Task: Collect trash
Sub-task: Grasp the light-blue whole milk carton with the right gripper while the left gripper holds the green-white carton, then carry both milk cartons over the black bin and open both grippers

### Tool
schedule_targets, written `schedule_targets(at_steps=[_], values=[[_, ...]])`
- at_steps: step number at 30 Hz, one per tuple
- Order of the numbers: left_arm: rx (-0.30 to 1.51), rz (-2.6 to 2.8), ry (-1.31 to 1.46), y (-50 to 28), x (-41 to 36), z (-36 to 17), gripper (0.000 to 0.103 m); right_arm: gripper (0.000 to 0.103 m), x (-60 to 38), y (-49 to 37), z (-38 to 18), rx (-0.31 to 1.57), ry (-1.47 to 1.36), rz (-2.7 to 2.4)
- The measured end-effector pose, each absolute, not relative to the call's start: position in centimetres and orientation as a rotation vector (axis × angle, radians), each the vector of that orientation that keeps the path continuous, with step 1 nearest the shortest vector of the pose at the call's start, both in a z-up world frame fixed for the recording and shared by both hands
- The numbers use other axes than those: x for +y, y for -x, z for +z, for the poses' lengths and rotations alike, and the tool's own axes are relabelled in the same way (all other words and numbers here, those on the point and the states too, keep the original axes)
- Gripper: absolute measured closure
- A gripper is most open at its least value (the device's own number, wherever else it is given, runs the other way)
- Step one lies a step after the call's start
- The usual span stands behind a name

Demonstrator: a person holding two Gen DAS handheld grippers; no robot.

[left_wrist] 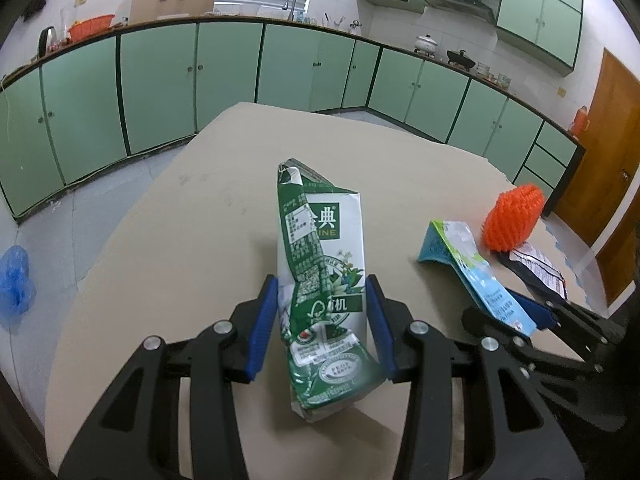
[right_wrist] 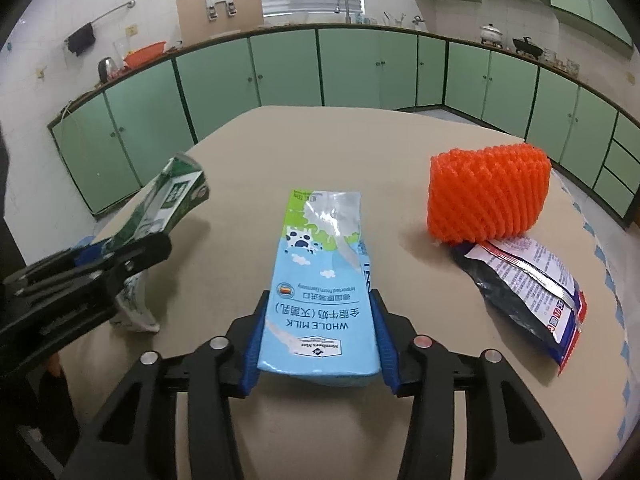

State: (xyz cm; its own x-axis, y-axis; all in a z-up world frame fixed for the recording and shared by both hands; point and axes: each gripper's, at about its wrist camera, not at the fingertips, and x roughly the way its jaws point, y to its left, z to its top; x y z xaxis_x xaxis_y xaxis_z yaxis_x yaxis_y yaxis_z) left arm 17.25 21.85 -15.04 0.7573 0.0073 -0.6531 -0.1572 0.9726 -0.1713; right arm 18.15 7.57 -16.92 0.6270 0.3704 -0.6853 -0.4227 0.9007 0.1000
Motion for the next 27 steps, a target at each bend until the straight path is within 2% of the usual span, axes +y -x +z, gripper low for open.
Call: schedule_targets(at_steps=[13, 27], values=[[0.694, 0.065, 0.187, -18.3, 19.7, -14.4, 0.061, 0.057, 4.6, -17.1, -14.1, 0.682, 0.049, 0.457], [0.614, -0.117, 0.167, -18.4, 10.4, -10.2, 0.061, 0.057, -7.6, -15.5, -11.3, 0.612, -0.015, 0.283]])
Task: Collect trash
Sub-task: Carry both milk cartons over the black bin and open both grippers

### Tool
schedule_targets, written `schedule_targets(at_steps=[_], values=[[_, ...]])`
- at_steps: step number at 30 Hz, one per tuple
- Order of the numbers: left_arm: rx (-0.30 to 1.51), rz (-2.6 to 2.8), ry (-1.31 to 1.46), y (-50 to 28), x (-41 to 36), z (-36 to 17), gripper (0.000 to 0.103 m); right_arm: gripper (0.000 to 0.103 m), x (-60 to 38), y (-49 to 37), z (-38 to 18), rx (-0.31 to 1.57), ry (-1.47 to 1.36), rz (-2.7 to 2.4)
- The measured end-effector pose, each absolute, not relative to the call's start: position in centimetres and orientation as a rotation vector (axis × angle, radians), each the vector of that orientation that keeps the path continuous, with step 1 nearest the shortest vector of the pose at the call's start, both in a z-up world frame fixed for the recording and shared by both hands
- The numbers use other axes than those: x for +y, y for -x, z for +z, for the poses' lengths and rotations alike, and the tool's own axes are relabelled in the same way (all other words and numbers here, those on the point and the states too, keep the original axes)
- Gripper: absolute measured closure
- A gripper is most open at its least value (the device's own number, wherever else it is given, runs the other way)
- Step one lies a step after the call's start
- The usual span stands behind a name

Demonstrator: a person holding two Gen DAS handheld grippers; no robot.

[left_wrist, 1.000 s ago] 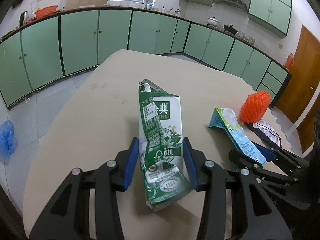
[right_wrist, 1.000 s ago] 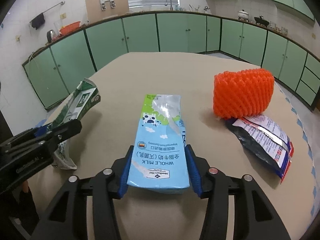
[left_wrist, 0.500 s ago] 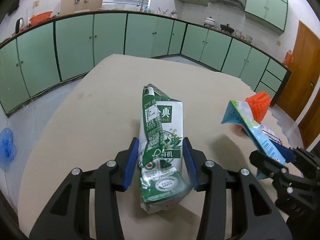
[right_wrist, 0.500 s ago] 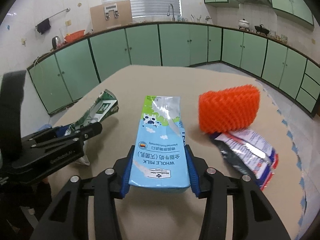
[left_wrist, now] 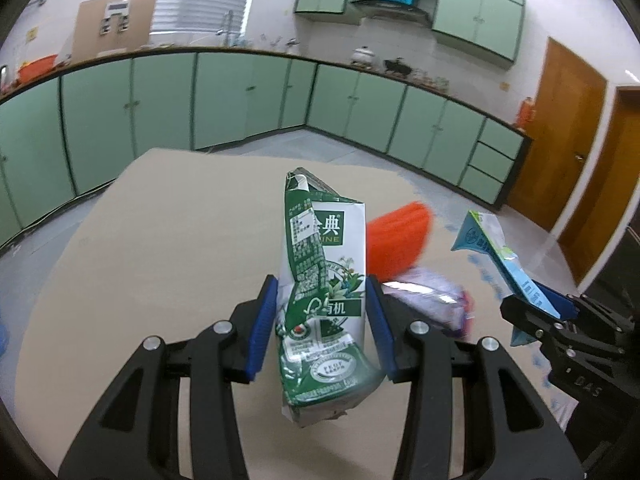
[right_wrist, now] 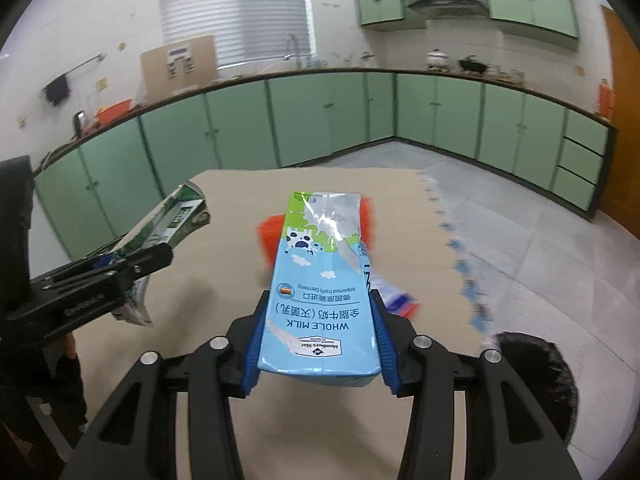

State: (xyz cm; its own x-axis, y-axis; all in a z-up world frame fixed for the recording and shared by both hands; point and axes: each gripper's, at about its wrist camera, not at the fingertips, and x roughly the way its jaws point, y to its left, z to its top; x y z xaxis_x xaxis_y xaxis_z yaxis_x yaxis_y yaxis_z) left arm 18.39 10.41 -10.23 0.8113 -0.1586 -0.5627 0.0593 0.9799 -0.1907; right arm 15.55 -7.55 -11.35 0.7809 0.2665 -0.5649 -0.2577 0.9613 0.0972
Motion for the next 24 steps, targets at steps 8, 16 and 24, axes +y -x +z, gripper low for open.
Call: schedule_targets(at_steps=[8, 16, 24], values=[[0.58, -0.263, 0.124, -19.0, 1.5, -9.6, 0.061, 0.057, -15.0, -14.7, -10.9, 0.589, -0.066, 0.142], [0.588, -0.396, 0.094, -19.8, -6.6, -10.2, 0.061, 0.057, -21.9, -13.3, -11.2, 0.59, -0.115, 0.002], [0.618, -0.505, 0.061, -20.7, -12.5, -11.6, 0.061, 0.057, -27.7, -11.9, -12.9, 0.62, -0.158, -0.122]])
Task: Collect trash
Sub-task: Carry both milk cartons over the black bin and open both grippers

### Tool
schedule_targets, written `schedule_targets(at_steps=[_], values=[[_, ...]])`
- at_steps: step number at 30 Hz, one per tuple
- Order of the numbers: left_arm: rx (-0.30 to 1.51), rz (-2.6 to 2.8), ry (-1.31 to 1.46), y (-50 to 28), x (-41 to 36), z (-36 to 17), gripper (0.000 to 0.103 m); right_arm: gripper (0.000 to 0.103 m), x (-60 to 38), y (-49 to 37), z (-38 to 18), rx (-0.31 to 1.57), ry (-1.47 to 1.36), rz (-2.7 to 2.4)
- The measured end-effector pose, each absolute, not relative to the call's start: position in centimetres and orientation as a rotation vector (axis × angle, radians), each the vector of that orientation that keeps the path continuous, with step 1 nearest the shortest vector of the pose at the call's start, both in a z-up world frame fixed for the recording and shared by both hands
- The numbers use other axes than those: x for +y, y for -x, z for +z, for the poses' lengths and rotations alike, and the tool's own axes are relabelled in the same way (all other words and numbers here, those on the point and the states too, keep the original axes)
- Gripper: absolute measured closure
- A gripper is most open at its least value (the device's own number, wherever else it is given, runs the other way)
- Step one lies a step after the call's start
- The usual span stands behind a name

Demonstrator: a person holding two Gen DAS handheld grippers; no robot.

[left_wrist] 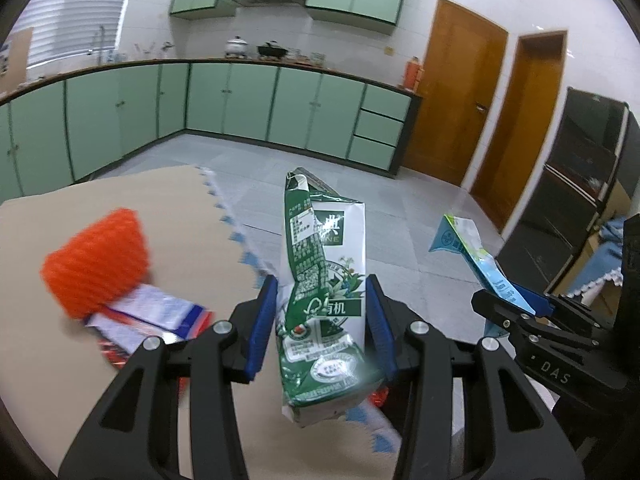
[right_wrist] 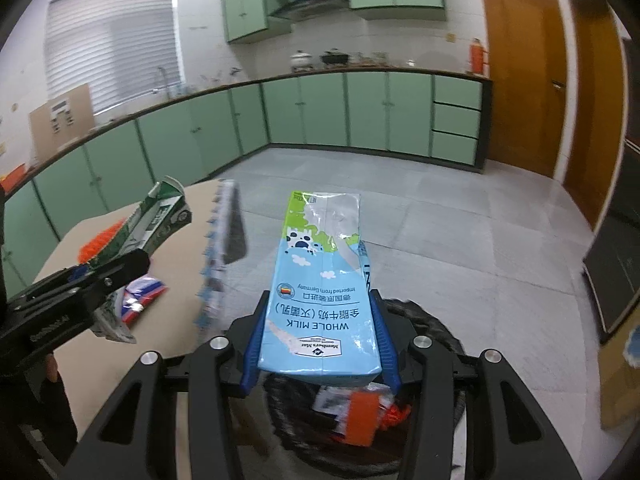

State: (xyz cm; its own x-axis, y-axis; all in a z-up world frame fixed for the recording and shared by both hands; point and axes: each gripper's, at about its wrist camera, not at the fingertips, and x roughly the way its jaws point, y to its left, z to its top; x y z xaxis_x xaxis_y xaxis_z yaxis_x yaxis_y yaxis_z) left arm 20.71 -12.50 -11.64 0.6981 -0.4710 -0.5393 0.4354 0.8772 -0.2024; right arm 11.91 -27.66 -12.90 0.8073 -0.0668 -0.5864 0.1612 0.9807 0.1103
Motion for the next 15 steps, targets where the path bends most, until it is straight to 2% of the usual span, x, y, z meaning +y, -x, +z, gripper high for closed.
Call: schedule_targets(at_steps=[15], values=[[0.668, -0.614, 0.038, -22.2, -19.4, -14.4, 0.061, 0.057, -33.8, -11.9, -16.3, 0.687, -0.207, -0.235]])
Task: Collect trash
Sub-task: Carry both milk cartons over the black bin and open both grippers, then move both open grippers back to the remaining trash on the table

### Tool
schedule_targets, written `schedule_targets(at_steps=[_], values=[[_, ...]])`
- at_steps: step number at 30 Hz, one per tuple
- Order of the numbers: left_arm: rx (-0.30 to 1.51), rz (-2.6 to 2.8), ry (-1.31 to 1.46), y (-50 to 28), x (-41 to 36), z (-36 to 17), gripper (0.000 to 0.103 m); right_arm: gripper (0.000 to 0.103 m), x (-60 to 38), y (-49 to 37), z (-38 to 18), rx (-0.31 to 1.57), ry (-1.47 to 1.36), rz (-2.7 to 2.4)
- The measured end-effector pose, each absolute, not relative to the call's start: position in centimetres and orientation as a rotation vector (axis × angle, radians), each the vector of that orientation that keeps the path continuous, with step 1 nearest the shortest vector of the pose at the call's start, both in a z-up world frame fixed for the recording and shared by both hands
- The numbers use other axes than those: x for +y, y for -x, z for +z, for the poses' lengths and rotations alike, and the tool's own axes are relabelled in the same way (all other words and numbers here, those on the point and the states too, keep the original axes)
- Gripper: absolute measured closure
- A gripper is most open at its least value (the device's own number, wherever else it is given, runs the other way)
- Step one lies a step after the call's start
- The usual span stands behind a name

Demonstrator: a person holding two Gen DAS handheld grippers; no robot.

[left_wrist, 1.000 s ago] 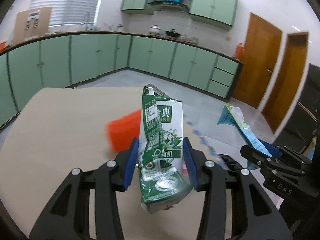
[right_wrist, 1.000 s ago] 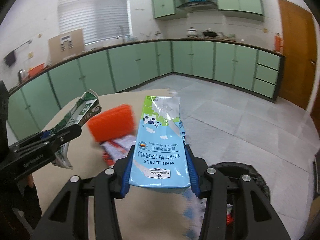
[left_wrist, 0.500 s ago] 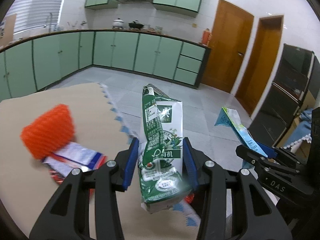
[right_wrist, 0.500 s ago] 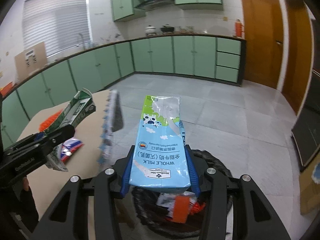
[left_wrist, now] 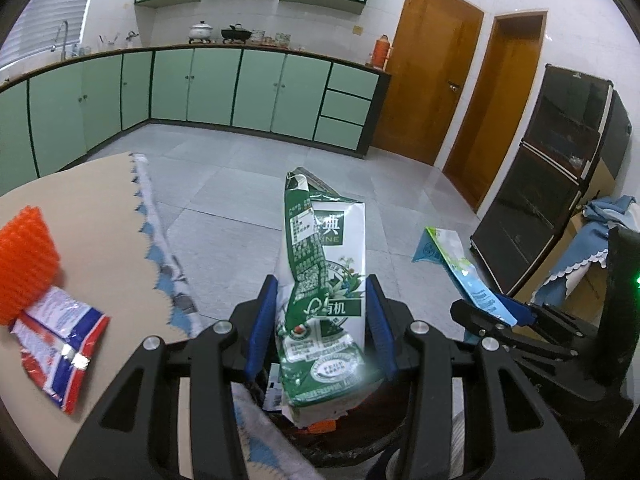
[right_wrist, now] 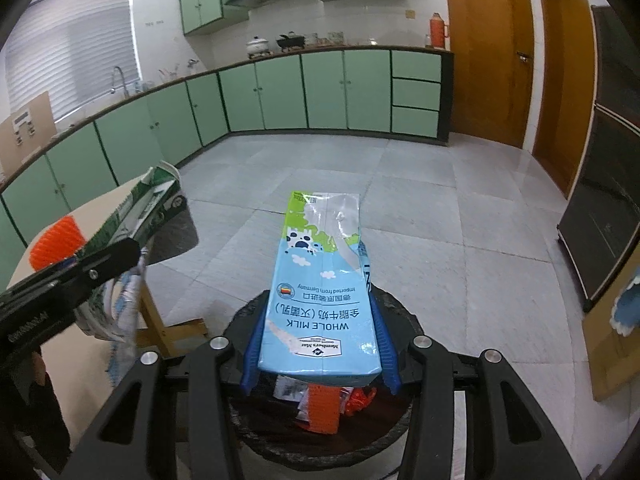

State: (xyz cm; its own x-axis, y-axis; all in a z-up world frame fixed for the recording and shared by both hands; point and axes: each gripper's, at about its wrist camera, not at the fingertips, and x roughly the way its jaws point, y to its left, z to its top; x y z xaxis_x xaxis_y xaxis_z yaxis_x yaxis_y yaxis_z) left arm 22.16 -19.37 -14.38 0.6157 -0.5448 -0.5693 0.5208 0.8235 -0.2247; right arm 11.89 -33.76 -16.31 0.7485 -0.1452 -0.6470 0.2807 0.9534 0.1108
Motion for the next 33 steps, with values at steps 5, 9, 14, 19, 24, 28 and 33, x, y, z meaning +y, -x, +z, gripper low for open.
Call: schedule_targets(at_steps=[5, 9, 14, 19, 24, 28, 33], values=[[0.696, -0.639, 0.024, -23.0, -21.0, -14.6, 0.052, 0.056, -34.6, -12.5, -17.6, 0.726, -0.213, -0.25], [0.707, -0.658, 0.036, -23.4, -21.2, -14.6, 0.037, 0.041, -35.5, -12.8, -18.6, 0.753, -0.219, -0.272], [0.71, -0.64, 0.062, -23.9, -20.3, -14.1, 0.036, 0.035, -36.0, -12.3, -18.6, 0.75, -0.251, -0.291], [0.648, -0.578, 0.077, -23.1, -17.5, -12.5, 0.031, 0.017, -35.7, -12.2, -17.3, 0.694, -0.265, -0.275], [0.562, -0.465, 0.025, -21.5, -12.5, -11.0, 0.027, 0.011, -32.3, -12.4, -14.8, 0.615, -0.247, -0.188], [0.539, -0.342, 0.038, -21.2, -7.0, -10.5, 0.025, 0.009, -28.8, -13.5, -13.5, 0.582, -0.218, -0.097], [0.536, -0.177, 0.037, -21.4, -0.2, -10.8, 0.025, 0.008, -23.2, -15.8, -12.8, 0.585, -0.168, 0.036]])
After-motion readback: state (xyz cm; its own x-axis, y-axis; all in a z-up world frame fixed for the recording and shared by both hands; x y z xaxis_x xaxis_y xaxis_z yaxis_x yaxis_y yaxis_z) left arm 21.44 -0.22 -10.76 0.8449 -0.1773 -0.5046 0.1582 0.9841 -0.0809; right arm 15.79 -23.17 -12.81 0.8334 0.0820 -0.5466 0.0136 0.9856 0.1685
